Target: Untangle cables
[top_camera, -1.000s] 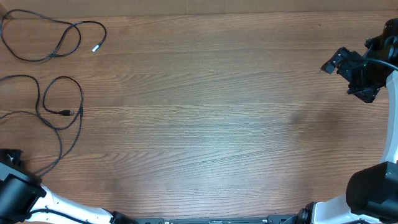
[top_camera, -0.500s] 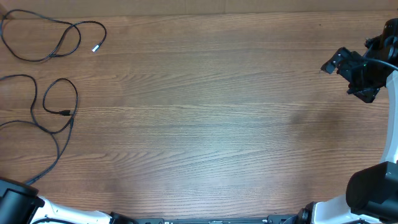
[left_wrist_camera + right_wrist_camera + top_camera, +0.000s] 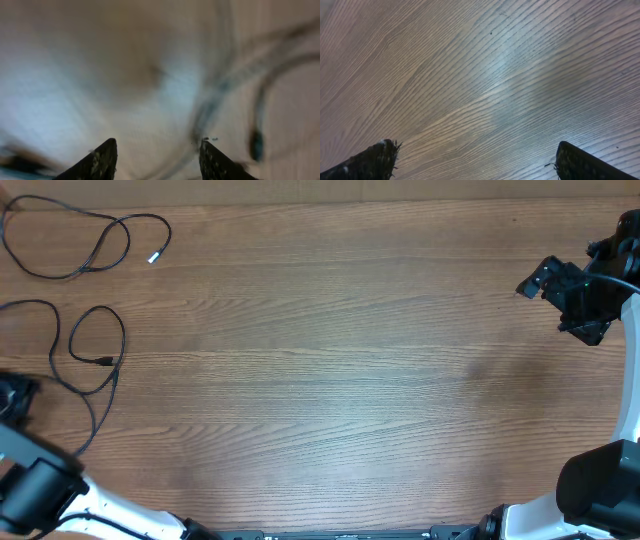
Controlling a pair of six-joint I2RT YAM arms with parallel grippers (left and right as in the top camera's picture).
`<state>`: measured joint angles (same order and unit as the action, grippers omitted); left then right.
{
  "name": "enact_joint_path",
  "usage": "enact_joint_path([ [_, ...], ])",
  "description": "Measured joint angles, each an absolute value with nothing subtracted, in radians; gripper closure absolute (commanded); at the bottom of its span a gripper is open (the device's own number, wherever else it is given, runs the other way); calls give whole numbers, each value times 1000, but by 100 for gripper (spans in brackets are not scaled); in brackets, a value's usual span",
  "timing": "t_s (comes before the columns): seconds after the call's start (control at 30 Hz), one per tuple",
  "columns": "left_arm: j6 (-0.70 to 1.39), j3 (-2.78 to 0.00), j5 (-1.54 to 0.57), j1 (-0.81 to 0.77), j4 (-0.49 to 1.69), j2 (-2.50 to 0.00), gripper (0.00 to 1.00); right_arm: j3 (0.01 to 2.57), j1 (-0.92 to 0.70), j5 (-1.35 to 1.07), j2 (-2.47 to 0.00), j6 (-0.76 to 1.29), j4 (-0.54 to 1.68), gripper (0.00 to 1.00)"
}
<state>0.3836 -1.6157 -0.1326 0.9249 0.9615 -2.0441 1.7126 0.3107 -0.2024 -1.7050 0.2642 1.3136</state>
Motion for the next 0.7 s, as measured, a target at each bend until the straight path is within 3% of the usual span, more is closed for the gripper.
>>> enact_joint_path([
  [0.3,370,-1588,-12,659,937,-2044,48,1713,311,-203,-1705,264,1314,0],
  [0.7,385,-1580,88,663,904,-2044,53,1713,311,-202,-1705,265,1314,0],
])
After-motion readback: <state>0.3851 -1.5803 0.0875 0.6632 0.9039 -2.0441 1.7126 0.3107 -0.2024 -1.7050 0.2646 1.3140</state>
